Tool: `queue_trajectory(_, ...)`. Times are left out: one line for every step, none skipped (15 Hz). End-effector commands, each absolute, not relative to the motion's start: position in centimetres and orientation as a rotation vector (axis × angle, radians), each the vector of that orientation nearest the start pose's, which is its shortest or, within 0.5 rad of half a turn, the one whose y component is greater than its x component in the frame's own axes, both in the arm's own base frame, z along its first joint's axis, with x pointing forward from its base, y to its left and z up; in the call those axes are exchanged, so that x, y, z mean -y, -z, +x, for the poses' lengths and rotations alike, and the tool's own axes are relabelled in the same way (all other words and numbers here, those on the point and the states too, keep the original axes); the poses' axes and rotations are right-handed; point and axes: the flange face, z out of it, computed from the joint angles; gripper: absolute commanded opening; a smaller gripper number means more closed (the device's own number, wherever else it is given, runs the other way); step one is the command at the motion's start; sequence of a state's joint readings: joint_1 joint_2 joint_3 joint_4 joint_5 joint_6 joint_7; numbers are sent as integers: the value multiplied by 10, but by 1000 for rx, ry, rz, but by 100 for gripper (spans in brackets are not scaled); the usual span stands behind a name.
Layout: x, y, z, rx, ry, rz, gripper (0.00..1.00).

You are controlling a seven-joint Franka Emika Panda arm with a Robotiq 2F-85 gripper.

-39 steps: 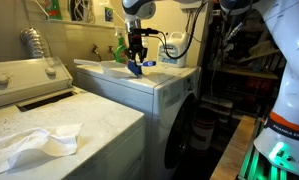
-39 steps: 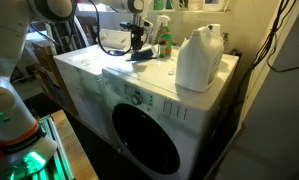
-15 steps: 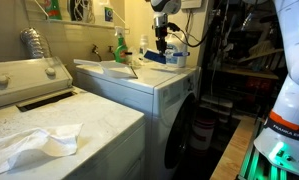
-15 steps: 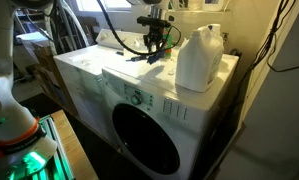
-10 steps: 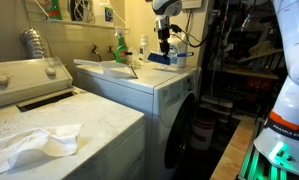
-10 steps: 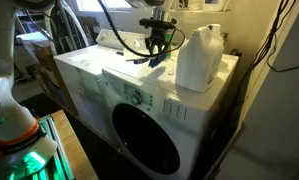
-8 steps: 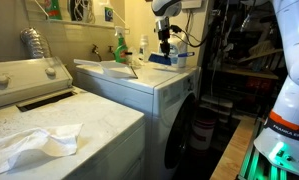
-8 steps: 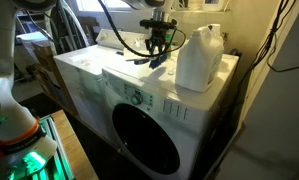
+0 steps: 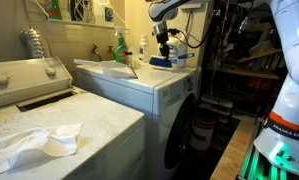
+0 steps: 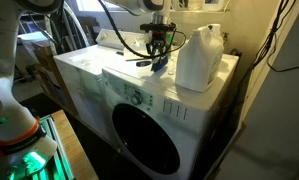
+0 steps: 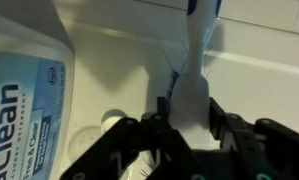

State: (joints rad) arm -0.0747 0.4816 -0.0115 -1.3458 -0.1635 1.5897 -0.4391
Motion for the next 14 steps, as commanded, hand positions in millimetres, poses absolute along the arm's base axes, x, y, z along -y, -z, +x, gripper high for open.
queue_trajectory(66,-430,676,572,-422,-3227,16)
queue_trajectory(63,-429,678,569,-415,-3239,16)
queue_trajectory(60,-428,679,567,-409,-3252,16)
queue_trajectory(58,-427,681,575,-402,-3260,16)
queue_trajectory(56,-427,682,570,-382,-3270,45)
queue_trajectory(55,-428,683,551,-353,-3290,67)
queue_trajectory(52,-430,685,552,-328,-3295,70)
queue_trajectory(51,-432,685,550,-313,-3300,72)
queue_trajectory(49,-434,686,547,-295,-3303,78)
queue_trajectory(46,-438,685,549,-278,-3301,87)
queue_trajectory(43,-442,683,556,-275,-3298,93)
queue_trajectory(39,-446,681,560,-265,-3294,99)
queue_trajectory(35,-451,678,564,-265,-3289,100)
queue_trajectory(29,-456,675,571,-260,-3278,100)
